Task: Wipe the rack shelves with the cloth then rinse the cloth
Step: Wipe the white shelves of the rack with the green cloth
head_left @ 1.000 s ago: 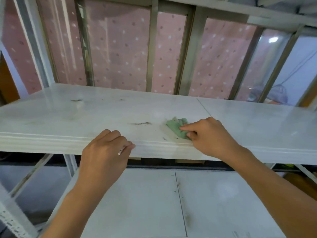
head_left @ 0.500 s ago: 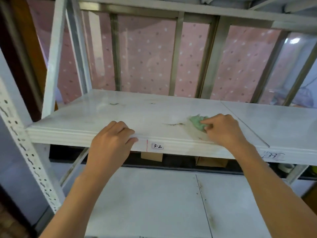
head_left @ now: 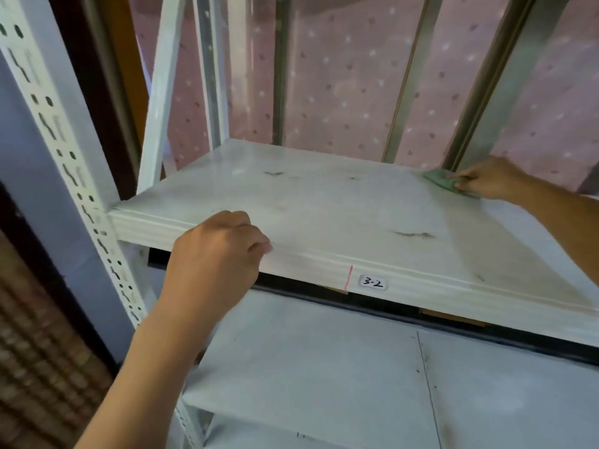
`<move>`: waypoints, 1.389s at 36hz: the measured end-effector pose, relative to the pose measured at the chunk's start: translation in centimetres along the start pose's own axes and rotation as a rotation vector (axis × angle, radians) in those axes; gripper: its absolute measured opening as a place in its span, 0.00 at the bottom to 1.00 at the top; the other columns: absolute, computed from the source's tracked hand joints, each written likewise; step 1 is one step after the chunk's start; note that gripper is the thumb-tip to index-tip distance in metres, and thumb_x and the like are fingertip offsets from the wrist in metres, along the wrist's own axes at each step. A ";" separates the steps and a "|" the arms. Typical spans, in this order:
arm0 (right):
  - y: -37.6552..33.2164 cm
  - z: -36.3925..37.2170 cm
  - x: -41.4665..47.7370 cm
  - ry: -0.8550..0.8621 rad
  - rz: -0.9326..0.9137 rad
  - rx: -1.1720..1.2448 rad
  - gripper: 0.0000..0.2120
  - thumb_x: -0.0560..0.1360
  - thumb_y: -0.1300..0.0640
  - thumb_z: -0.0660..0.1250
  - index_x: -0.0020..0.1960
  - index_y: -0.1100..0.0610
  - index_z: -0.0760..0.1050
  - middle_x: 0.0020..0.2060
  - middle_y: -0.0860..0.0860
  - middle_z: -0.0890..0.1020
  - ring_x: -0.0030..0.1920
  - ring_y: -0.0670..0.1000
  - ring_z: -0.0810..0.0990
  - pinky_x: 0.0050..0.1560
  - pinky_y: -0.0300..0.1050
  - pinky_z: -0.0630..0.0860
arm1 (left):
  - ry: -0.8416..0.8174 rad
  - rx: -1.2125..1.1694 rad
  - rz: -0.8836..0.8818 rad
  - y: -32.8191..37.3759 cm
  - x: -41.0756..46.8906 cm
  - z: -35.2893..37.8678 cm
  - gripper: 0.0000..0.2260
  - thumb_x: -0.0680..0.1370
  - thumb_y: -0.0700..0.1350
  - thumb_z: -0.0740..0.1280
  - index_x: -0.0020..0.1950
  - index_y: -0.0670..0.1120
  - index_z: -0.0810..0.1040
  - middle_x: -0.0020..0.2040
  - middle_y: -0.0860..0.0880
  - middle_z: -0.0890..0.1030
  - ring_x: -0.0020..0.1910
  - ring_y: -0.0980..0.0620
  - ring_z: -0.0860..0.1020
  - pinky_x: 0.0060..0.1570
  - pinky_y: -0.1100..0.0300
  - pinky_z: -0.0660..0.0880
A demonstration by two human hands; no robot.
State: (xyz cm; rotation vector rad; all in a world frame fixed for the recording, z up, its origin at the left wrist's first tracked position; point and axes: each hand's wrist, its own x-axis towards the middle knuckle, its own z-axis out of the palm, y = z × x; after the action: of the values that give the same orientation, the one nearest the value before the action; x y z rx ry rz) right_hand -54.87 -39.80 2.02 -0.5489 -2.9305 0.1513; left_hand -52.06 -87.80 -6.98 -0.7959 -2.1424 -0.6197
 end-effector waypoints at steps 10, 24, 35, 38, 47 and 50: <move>-9.3 2.9 5.8 -0.031 -0.302 0.204 0.16 0.76 0.55 0.70 0.63 0.47 0.80 0.62 0.51 0.81 0.60 0.49 0.78 0.60 0.35 0.68 | 0.038 -0.005 0.062 -0.2 0.2 -0.4 0.06 0.74 0.44 0.72 0.38 0.48 0.87 0.36 0.53 0.83 0.34 0.49 0.81 0.26 0.53 0.76; -11.8 2.4 -3.5 -0.274 -0.700 0.409 0.17 0.75 0.61 0.72 0.62 0.47 0.80 0.60 0.38 0.80 0.63 0.35 0.75 0.67 0.31 0.68 | -0.187 -0.020 -0.048 -0.9 0.5 -0.9 0.08 0.77 0.54 0.66 0.43 0.57 0.85 0.41 0.60 0.81 0.40 0.55 0.81 0.37 0.54 0.79; -14.0 3.7 7.2 0.015 -0.338 0.172 0.15 0.77 0.57 0.70 0.63 0.49 0.80 0.54 0.54 0.85 0.46 0.48 0.79 0.48 0.35 0.69 | -0.048 -0.019 0.086 -0.5 1.0 -0.9 0.05 0.71 0.44 0.72 0.37 0.49 0.87 0.34 0.52 0.81 0.32 0.48 0.80 0.24 0.52 0.77; -15.7 3.7 7.1 0.007 -0.288 0.197 0.16 0.75 0.57 0.71 0.62 0.48 0.81 0.56 0.52 0.84 0.49 0.47 0.78 0.50 0.33 0.68 | -0.058 -0.034 0.077 -0.8 1.0 -0.8 0.05 0.71 0.44 0.72 0.37 0.49 0.87 0.34 0.53 0.81 0.32 0.48 0.79 0.24 0.52 0.76; -18.2 2.7 -3.1 -0.253 -0.536 0.325 0.18 0.74 0.62 0.72 0.60 0.47 0.82 0.58 0.37 0.80 0.61 0.31 0.74 0.64 0.25 0.66 | -0.027 -0.050 0.079 -0.8 0.7 -0.6 0.05 0.70 0.40 0.74 0.35 0.49 0.86 0.32 0.53 0.78 0.32 0.49 0.77 0.22 0.57 0.71; -17.8 2.4 -4.8 -0.258 -0.528 0.318 0.17 0.74 0.61 0.73 0.60 0.44 0.82 0.59 0.37 0.80 0.61 0.32 0.75 0.64 0.28 0.68 | -0.042 -0.037 0.071 -0.8 0.6 -0.6 0.08 0.69 0.37 0.77 0.34 0.48 0.85 0.31 0.52 0.77 0.31 0.49 0.75 0.22 0.58 0.70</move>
State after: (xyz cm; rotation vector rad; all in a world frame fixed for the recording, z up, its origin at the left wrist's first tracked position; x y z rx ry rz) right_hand -57.13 -58.27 1.27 0.3127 -3.0761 0.6431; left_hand -52.66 -88.53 -6.33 -0.9090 -2.1362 -0.6124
